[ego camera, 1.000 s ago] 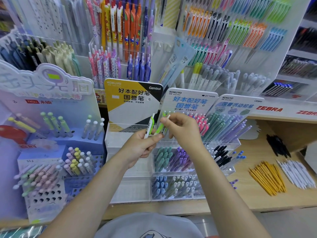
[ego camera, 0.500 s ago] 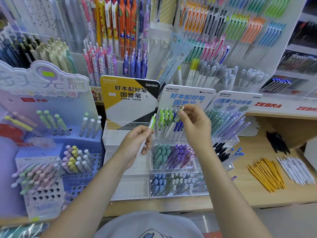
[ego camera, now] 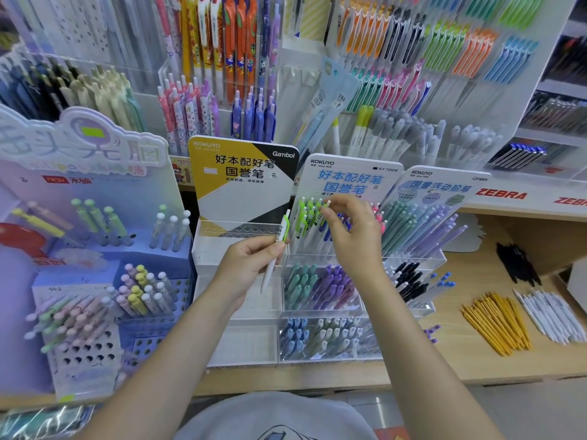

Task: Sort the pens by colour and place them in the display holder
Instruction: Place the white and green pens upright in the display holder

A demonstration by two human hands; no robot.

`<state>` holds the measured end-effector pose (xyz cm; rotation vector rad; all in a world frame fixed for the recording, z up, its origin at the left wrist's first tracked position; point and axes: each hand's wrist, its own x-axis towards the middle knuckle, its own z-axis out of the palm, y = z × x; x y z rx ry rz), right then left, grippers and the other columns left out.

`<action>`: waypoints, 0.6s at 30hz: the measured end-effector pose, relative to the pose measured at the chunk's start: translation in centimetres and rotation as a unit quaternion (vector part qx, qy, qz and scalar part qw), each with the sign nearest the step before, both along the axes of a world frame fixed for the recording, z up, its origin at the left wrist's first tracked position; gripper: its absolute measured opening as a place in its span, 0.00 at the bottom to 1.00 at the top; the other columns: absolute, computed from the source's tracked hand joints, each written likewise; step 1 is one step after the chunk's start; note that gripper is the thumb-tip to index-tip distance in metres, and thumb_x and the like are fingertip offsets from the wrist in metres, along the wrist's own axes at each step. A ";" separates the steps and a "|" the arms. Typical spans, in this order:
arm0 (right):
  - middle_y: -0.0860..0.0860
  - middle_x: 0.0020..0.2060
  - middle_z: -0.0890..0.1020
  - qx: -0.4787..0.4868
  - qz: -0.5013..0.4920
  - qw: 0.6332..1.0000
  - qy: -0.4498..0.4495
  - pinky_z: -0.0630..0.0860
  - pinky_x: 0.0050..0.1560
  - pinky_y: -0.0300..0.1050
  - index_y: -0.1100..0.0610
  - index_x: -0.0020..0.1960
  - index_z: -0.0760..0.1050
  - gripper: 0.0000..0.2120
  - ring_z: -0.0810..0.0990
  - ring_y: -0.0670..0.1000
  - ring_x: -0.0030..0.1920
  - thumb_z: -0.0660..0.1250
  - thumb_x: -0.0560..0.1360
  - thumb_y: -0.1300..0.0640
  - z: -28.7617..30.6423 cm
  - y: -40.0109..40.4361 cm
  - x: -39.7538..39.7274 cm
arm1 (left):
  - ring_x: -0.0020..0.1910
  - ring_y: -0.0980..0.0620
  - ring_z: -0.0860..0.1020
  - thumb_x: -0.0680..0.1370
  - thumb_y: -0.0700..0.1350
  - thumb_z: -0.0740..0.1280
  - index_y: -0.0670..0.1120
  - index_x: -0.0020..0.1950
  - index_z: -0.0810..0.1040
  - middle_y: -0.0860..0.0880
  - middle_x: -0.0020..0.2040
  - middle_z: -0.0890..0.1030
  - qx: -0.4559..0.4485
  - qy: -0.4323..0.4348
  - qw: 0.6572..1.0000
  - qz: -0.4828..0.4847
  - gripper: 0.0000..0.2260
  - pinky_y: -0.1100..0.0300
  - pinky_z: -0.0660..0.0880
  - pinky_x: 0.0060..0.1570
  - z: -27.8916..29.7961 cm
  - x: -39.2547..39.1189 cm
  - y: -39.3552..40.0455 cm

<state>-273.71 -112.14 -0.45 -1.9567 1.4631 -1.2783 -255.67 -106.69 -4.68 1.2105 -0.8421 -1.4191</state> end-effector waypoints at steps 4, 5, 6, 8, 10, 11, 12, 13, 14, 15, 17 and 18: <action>0.36 0.43 0.77 -0.017 0.010 0.999 0.026 0.73 0.57 0.55 0.53 0.53 0.80 0.06 0.77 0.50 0.51 0.70 0.76 0.57 -0.5 0.1 0.3 | 0.43 0.54 0.80 0.76 0.40 0.72 0.47 0.43 0.87 0.38 0.51 0.84 0.001 -0.017 1.000 0.015 0.05 0.53 0.76 0.58 -0.1 0.1 0.1; 0.39 0.42 0.78 -0.012 0.011 0.999 0.044 0.72 0.57 0.56 0.53 0.52 0.81 0.05 0.76 0.50 0.50 0.70 0.76 0.56 -0.7 0.2 0.4 | 0.43 0.54 0.80 0.76 0.40 0.72 0.47 0.43 0.87 0.38 0.52 0.84 0.002 -0.018 1.000 0.018 0.05 0.53 0.76 0.58 -0.1 0.1 0.1; 0.43 0.42 0.79 -0.004 0.007 0.998 0.063 0.71 0.58 0.57 0.53 0.51 0.82 0.05 0.75 0.51 0.50 0.70 0.76 0.55 -0.9 0.2 0.4 | 0.43 0.55 0.80 0.76 0.39 0.72 0.47 0.43 0.86 0.40 0.50 0.85 0.003 -0.016 1.000 0.020 0.05 0.54 0.76 0.58 -0.1 0.1 0.1; 0.47 0.41 0.81 0.001 -0.007 0.995 0.095 0.69 0.57 0.57 0.53 0.49 0.83 0.04 0.72 0.50 0.50 0.71 0.76 0.54 -1.2 0.2 0.5 | 0.40 0.56 0.80 0.76 0.39 0.72 0.47 0.44 0.86 0.46 0.42 0.85 0.004 -0.012 1.000 0.026 0.05 0.57 0.77 0.55 0.0 0.1 0.0; 0.48 0.41 0.82 -0.034 -0.025 0.991 0.129 0.67 0.53 0.53 0.54 0.46 0.84 0.04 0.70 0.50 0.49 0.72 0.75 0.54 -1.4 -0.1 0.5 | 0.38 0.56 0.81 0.76 0.38 0.72 0.45 0.48 0.84 0.49 0.38 0.84 0.008 -0.001 0.999 0.038 0.04 0.61 0.78 0.50 0.0 0.1 -0.1; 0.48 0.42 0.82 -0.048 -0.035 0.987 0.149 0.64 0.51 0.51 0.54 0.45 0.84 0.04 0.69 0.50 0.50 0.73 0.74 0.53 -1.4 -0.4 0.5 | 0.37 0.56 0.81 0.75 0.37 0.72 0.44 0.51 0.83 0.49 0.37 0.83 0.010 0.005 0.999 0.044 0.06 0.63 0.78 0.49 0.0 0.1 -0.1; 0.48 0.43 0.81 -0.045 -0.043 0.984 0.166 0.61 0.50 0.48 0.54 0.45 0.84 0.05 0.69 0.51 0.50 0.74 0.73 0.53 -1.3 -0.6 0.6 | 0.37 0.56 0.82 0.75 0.37 0.72 0.44 0.52 0.82 0.48 0.38 0.83 0.011 0.008 0.999 0.048 0.07 0.64 0.78 0.47 0.0 0.1 -0.2; 0.49 0.43 0.81 -0.037 -0.046 0.982 0.177 0.59 0.50 0.47 0.54 0.44 0.84 0.05 0.70 0.53 0.51 0.74 0.73 0.53 -1.2 -0.7 0.7 | 0.37 0.56 0.82 0.75 0.37 0.72 0.44 0.52 0.81 0.48 0.38 0.83 0.009 0.005 0.999 0.048 0.07 0.64 0.78 0.46 0.1 0.2 -0.2; 0.49 0.43 0.80 -0.031 -0.047 0.982 0.183 0.59 0.50 0.47 0.54 0.45 0.84 0.05 0.70 0.53 0.51 0.74 0.73 0.53 -1.1 -0.8 0.7 | 0.37 0.56 0.82 0.75 0.37 0.73 0.44 0.51 0.81 0.48 0.38 0.84 0.005 0.001 0.999 0.046 0.07 0.65 0.78 0.45 0.3 0.1 -0.2; 0.49 0.43 0.80 -0.036 -0.049 0.982 0.181 0.60 0.50 0.48 0.55 0.45 0.84 0.06 0.70 0.53 0.51 0.74 0.73 0.53 -0.9 -0.7 0.8 | 0.37 0.56 0.82 0.75 0.37 0.73 0.44 0.50 0.81 0.48 0.38 0.84 -0.002 -0.003 0.999 0.043 0.06 0.66 0.77 0.44 0.4 0.1 -0.1; 0.49 0.42 0.80 -0.079 -0.057 0.984 0.149 0.65 0.51 0.46 0.55 0.45 0.84 0.06 0.70 0.49 0.48 0.72 0.74 0.52 -0.1 -0.1 0.7 | 0.38 0.56 0.82 0.74 0.37 0.73 0.43 0.49 0.81 0.49 0.38 0.84 -0.016 -0.014 0.999 0.038 0.05 0.65 0.76 0.45 0.6 0.1 -0.1; 0.47 0.40 0.81 -0.078 -0.046 0.990 0.107 0.66 0.51 0.43 0.54 0.44 0.84 0.06 0.71 0.47 0.47 0.71 0.75 0.53 0.4 0.4 0.6 | 0.39 0.56 0.82 0.74 0.38 0.74 0.43 0.49 0.81 0.49 0.38 0.84 -0.023 -0.024 0.999 0.035 0.05 0.65 0.77 0.46 0.8 0.0 -0.2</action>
